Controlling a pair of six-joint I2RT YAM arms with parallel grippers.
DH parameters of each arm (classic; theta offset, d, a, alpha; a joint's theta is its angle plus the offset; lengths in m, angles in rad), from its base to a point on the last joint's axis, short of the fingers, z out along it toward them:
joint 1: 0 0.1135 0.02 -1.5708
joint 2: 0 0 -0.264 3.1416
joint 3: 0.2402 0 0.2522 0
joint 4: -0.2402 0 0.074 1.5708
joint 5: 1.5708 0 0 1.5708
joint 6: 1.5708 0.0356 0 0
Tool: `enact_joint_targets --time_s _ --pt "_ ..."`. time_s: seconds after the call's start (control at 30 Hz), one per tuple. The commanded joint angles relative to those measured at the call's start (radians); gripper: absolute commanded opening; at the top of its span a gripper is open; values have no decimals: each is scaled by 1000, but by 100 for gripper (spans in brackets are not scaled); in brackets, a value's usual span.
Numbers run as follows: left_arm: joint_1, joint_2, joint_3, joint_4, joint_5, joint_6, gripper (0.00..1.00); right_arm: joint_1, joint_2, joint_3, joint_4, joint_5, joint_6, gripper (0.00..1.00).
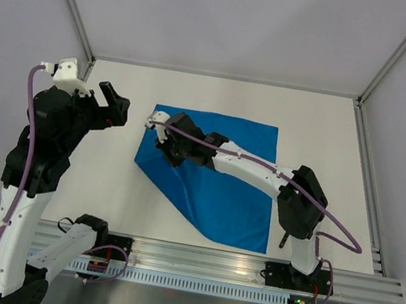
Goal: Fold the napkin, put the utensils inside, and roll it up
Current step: Fold the napkin
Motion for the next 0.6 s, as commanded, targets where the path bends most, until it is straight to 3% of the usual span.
enact_joint_targets --time_s 0.0,0.57 --pt "4 6 -8 50 26 -20 100 -59 -84 -46 4 -6 -42 1" --pt "6 35 -86 123 80 -54 100 -323 -169 -208 90 5 -105 0"
